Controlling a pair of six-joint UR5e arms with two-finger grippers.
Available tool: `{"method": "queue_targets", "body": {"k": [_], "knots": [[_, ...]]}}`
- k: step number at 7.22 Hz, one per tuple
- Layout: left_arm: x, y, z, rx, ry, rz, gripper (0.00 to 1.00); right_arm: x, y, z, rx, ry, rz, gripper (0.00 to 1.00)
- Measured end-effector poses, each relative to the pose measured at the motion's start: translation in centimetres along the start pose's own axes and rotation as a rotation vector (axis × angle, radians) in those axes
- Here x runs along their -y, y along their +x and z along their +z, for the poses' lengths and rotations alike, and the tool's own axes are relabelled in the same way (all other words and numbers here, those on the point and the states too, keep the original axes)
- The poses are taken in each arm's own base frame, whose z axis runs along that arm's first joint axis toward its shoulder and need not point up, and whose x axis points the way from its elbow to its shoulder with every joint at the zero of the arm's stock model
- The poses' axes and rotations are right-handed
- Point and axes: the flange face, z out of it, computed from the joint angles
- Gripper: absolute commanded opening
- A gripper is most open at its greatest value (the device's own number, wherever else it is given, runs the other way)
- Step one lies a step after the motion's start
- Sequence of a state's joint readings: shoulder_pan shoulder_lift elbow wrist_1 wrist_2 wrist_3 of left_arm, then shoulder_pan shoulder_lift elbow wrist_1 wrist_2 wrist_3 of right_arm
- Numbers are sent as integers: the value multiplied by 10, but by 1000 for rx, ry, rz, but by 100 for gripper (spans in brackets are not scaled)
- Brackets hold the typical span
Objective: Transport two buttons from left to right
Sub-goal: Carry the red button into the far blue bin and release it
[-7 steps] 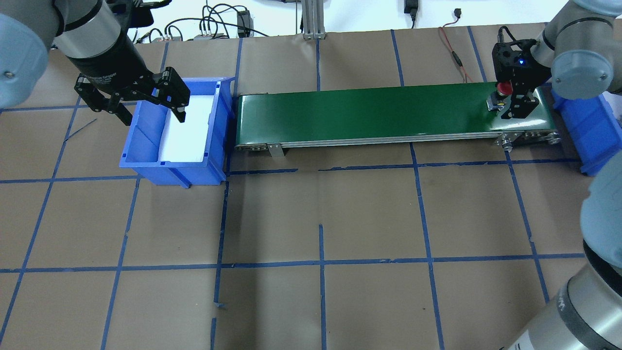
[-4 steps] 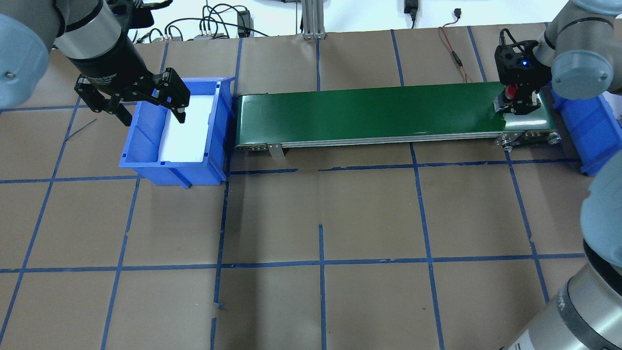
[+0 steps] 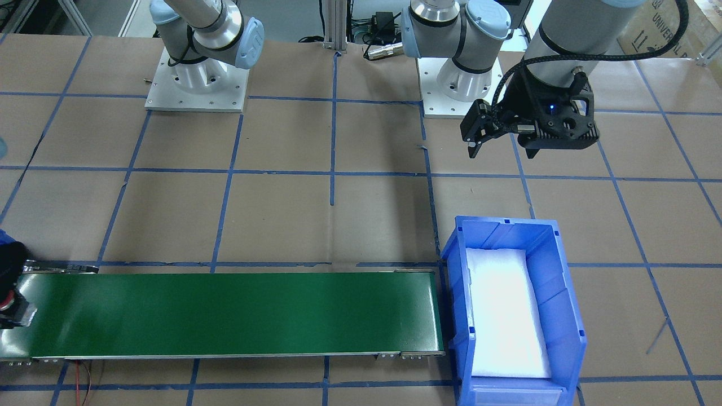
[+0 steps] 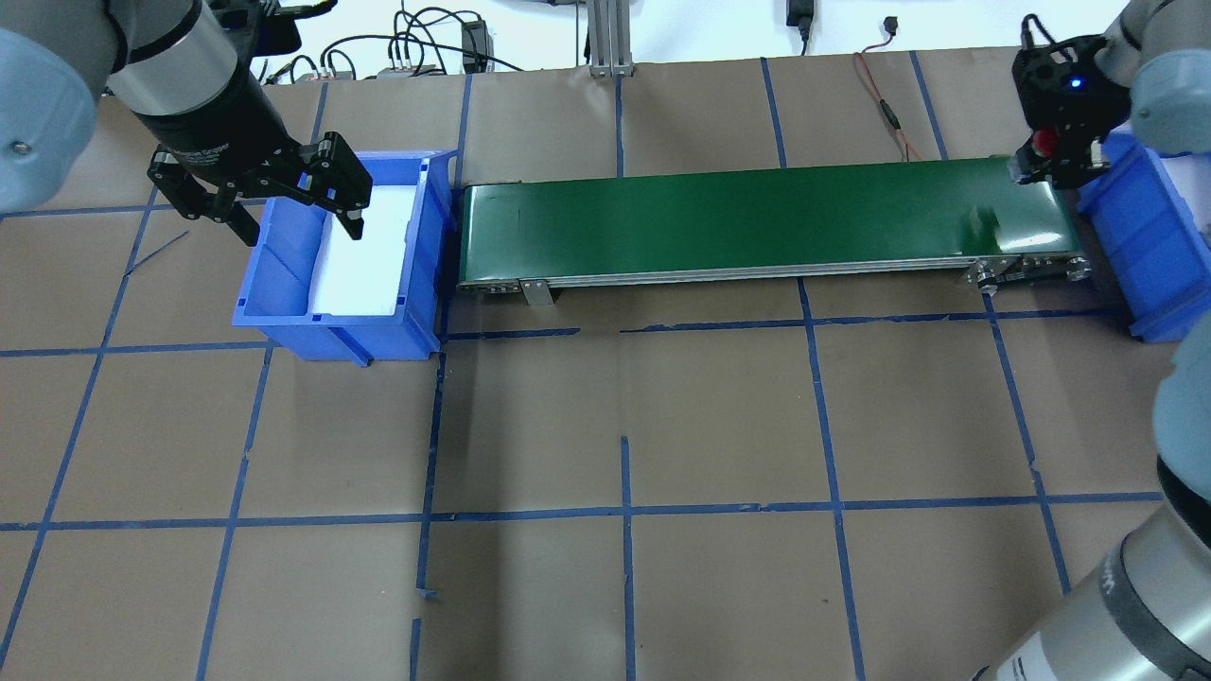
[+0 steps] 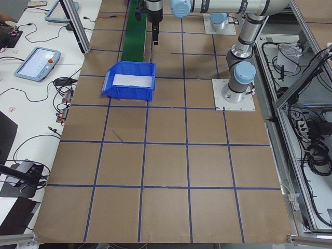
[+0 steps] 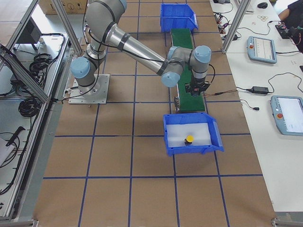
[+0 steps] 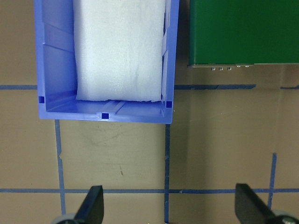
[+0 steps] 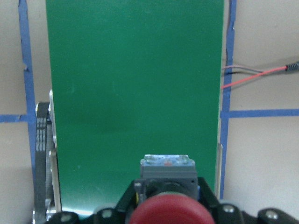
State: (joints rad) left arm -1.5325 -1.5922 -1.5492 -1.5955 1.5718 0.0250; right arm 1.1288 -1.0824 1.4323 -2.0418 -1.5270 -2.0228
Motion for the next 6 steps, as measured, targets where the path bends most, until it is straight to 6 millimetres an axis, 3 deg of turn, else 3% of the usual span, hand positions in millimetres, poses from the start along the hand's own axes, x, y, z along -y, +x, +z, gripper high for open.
{"method": "queue_targets", "body": {"k": [3, 4, 6], "knots": [[0, 1, 0, 0, 0, 1, 100, -143, -32, -38, -16, 24, 11, 6], [0, 1, 0, 0, 0, 0, 100, -171, -43, -33, -9, 52, 12, 6], [0, 1, -2, 2, 4, 3, 100, -198, -47, 21, 16, 96, -11, 6]]}}
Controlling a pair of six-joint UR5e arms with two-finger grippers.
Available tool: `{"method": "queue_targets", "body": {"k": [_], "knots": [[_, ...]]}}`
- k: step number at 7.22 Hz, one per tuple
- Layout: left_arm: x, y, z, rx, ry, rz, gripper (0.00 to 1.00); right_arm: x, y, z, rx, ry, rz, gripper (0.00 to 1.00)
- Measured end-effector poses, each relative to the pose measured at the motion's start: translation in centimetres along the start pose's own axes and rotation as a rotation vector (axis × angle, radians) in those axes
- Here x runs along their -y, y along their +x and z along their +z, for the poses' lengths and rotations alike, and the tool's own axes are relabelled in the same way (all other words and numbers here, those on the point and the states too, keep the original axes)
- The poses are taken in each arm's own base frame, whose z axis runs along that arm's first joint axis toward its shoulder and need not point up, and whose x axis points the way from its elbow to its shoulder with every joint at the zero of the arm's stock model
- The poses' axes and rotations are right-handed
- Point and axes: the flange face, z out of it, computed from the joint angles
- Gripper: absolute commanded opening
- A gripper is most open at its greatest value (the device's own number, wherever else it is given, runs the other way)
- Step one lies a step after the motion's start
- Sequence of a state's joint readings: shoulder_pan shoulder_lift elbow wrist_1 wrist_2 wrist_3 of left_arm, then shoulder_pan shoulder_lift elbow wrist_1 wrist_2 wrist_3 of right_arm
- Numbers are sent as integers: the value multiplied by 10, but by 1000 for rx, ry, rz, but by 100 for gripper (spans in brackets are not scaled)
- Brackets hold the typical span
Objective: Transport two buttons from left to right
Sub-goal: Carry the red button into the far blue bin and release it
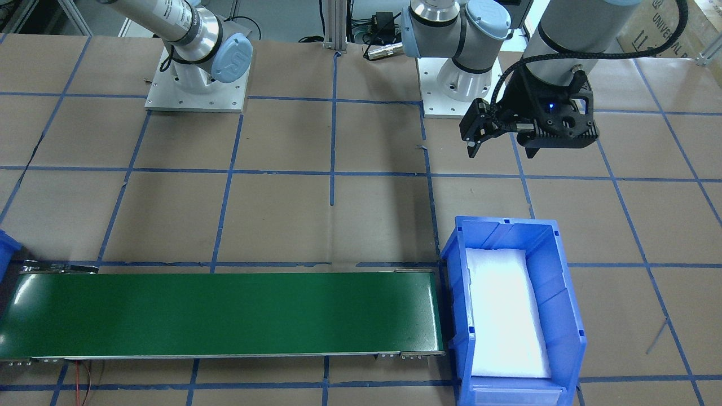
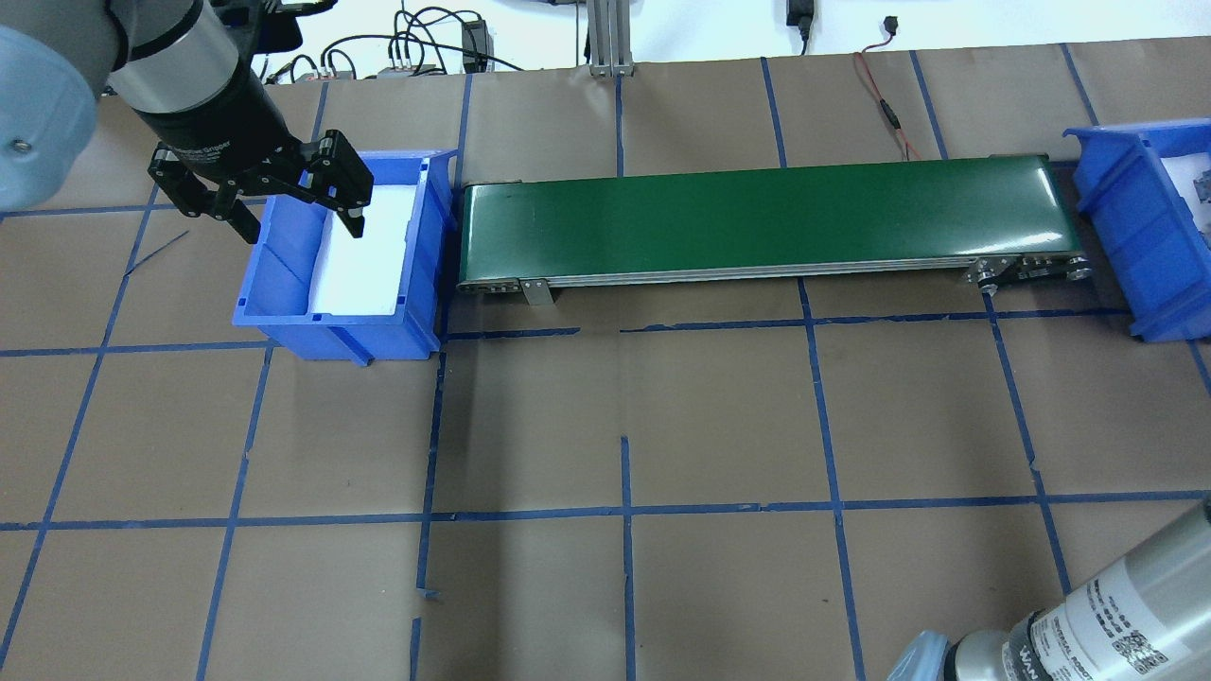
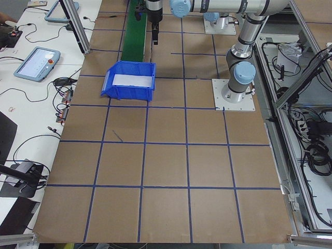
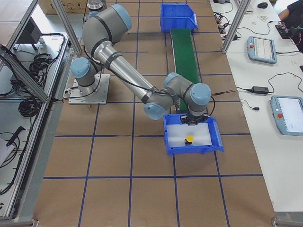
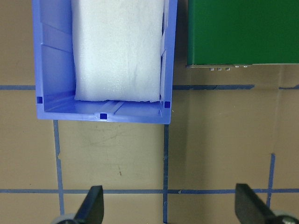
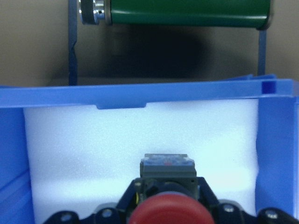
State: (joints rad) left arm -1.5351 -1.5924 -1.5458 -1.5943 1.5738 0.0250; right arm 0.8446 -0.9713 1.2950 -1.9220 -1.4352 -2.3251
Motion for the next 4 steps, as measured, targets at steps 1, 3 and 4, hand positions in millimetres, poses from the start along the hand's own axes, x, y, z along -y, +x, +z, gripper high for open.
{"method": "queue_targets", "body": {"k": [1, 3, 4], "knots": [[0, 0, -1, 0, 1, 0, 100, -7, -1, 25, 19, 18, 2, 6], [0, -1, -1, -1, 2, 0, 100, -10, -5, 59, 47, 44, 8, 74], [0, -1, 0, -1, 1, -1, 100, -11, -6, 65, 55, 46, 16, 100]]}}
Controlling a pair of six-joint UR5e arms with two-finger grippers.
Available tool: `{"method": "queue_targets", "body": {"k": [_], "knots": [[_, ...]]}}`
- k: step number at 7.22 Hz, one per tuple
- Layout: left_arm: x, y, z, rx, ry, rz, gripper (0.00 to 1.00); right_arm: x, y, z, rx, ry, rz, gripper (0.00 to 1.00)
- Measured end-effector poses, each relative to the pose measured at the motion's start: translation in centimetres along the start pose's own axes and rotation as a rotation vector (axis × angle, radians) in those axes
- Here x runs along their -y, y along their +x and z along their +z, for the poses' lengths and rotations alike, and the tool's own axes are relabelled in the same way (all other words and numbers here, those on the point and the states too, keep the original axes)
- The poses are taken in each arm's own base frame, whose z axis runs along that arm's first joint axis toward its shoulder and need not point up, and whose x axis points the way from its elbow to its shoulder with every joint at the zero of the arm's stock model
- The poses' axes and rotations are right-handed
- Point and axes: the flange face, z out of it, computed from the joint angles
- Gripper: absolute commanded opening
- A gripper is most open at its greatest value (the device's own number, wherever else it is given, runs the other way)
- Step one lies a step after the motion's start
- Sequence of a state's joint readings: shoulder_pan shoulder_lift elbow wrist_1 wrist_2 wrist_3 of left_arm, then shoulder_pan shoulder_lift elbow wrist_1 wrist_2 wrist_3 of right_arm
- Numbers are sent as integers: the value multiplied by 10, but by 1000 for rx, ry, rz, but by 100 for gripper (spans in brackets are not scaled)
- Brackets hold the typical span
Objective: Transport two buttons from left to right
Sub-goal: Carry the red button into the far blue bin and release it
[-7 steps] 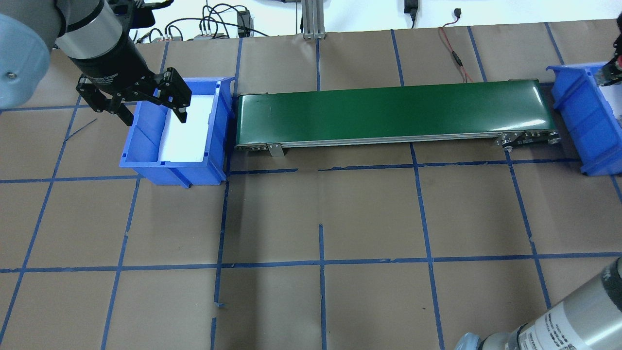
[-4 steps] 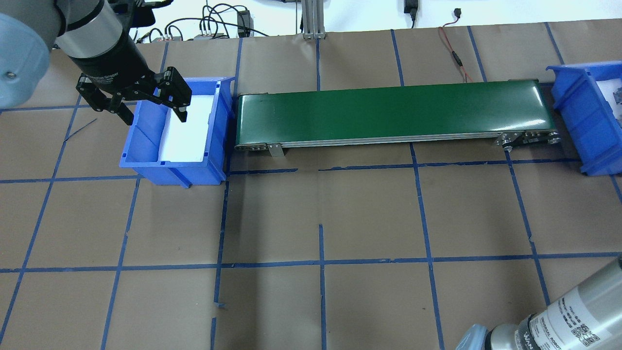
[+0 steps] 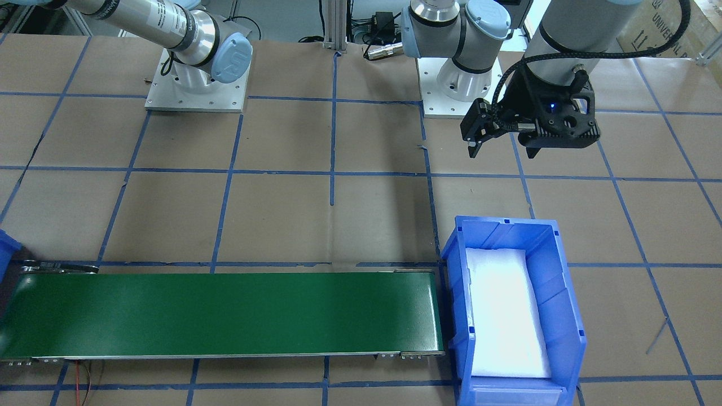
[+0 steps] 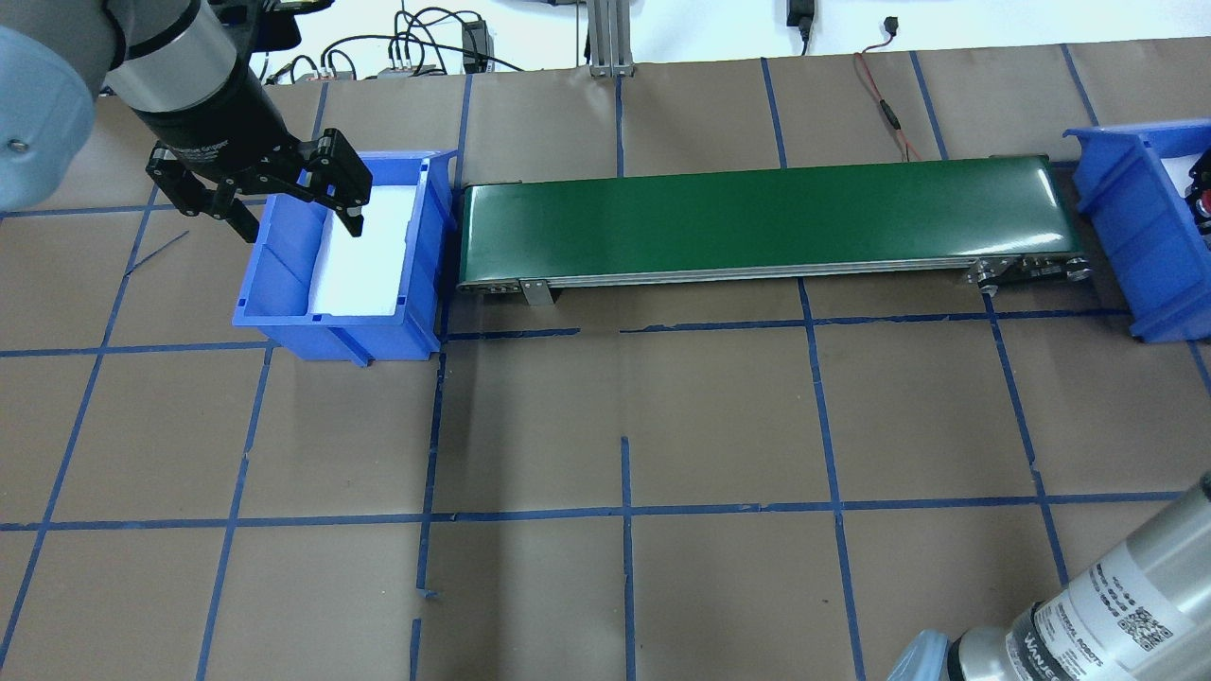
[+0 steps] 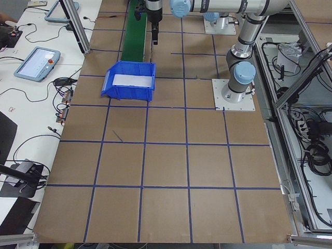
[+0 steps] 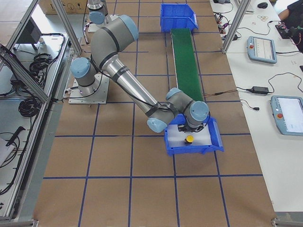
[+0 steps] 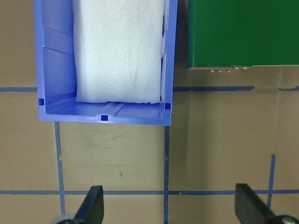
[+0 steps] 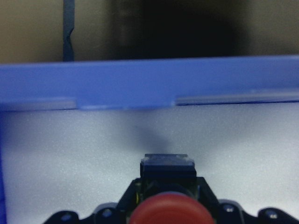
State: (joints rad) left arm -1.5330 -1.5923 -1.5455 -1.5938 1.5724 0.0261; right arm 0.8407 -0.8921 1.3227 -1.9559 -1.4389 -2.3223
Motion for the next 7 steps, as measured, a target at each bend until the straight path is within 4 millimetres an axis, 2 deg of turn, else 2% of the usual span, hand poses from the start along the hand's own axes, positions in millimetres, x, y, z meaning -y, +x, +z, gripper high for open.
{"method": "queue_targets", "body": {"k": [2, 3, 4, 5, 6, 7], "knots": [[0, 1, 1, 0, -1, 1, 100, 1, -2, -4, 13, -8, 21, 100], [0, 0, 1, 1, -1, 1, 100, 7, -6, -19, 27, -7, 26, 100], [0, 0, 1, 2, -2, 1, 100, 20, -17, -54, 59, -10, 39, 100], [0, 0, 1, 3, -1, 0, 100, 40, -34, -101, 94, -22, 57, 100], [0, -1, 0, 3, 0, -1, 100, 65, -51, -147, 120, -34, 75, 100], [0, -1, 0, 3, 0, -3, 100, 101, -69, -188, 136, -50, 102, 100]]}}
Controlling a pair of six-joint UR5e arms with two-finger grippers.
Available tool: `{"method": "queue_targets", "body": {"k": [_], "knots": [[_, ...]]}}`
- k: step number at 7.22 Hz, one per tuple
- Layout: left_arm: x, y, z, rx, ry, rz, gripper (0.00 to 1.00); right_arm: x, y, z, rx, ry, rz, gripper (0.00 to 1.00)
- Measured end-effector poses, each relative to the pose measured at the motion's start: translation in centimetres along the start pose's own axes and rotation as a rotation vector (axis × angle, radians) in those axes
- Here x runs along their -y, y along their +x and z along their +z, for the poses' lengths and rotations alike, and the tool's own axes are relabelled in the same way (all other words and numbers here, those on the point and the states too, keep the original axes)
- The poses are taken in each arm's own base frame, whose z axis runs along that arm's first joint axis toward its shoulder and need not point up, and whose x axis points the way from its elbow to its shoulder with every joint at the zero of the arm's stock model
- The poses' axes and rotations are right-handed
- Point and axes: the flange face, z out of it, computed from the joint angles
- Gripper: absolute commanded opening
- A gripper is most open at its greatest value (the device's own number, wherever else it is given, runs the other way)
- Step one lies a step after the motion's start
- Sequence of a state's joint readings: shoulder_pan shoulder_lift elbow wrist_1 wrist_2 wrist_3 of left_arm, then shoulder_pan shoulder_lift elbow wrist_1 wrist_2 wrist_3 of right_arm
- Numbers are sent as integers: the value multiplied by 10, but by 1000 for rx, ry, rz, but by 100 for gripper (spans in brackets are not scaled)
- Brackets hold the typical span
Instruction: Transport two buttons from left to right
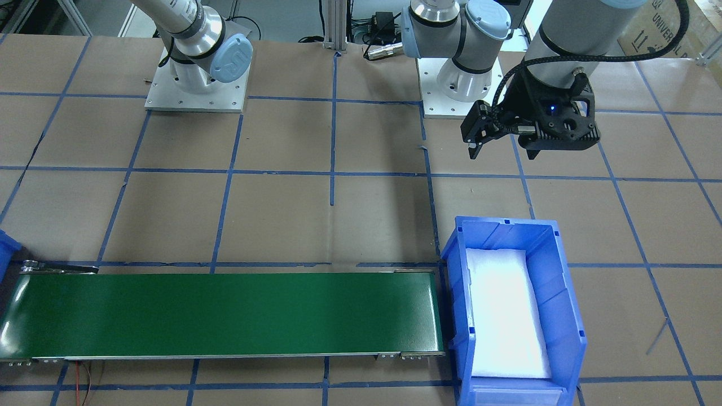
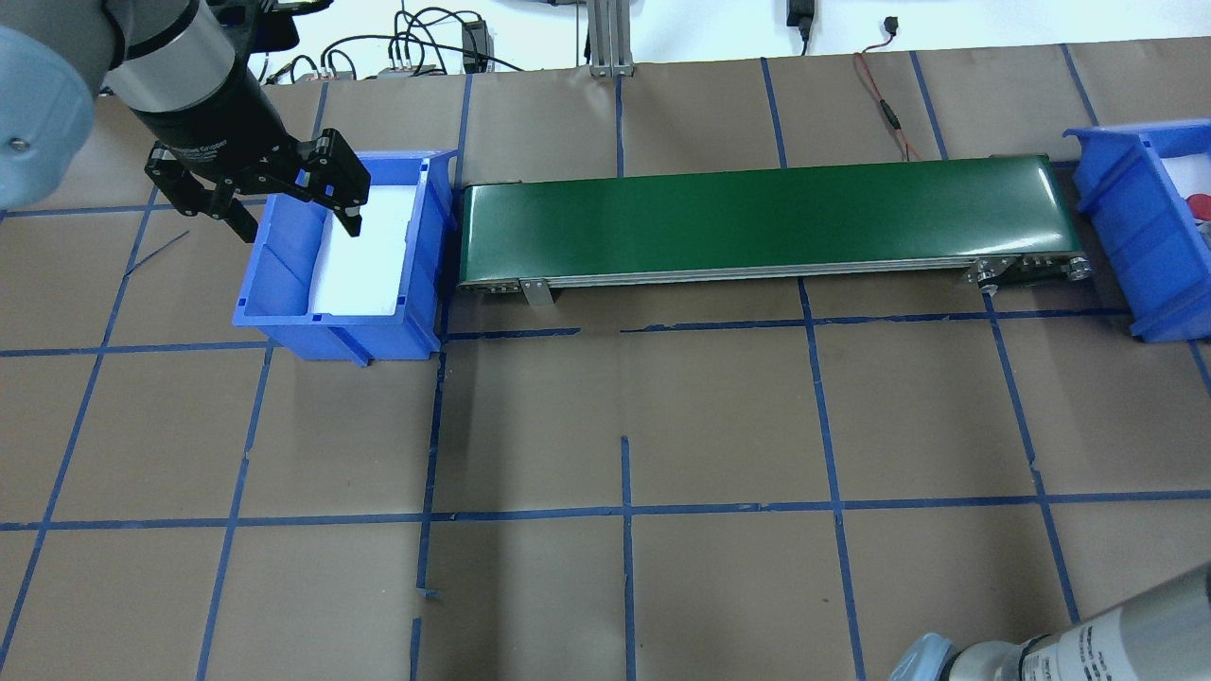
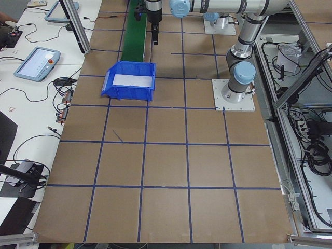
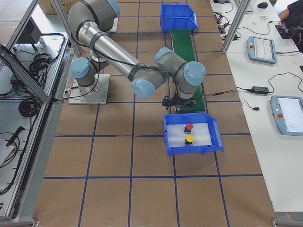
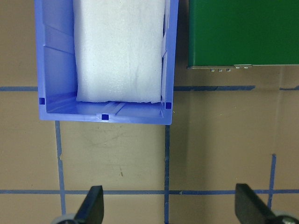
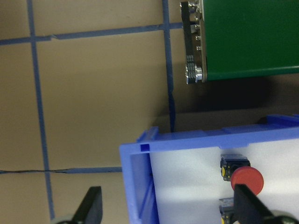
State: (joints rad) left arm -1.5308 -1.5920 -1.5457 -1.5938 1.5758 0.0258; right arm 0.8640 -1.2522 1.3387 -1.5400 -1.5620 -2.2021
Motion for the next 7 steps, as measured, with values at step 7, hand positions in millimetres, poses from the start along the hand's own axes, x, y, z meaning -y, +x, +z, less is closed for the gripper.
{"method": "queue_targets", "body": {"k": [7], "knots": [[0, -2, -8, 35, 4, 2, 100, 356, -84, -81, -112, -27, 738, 100]]}}
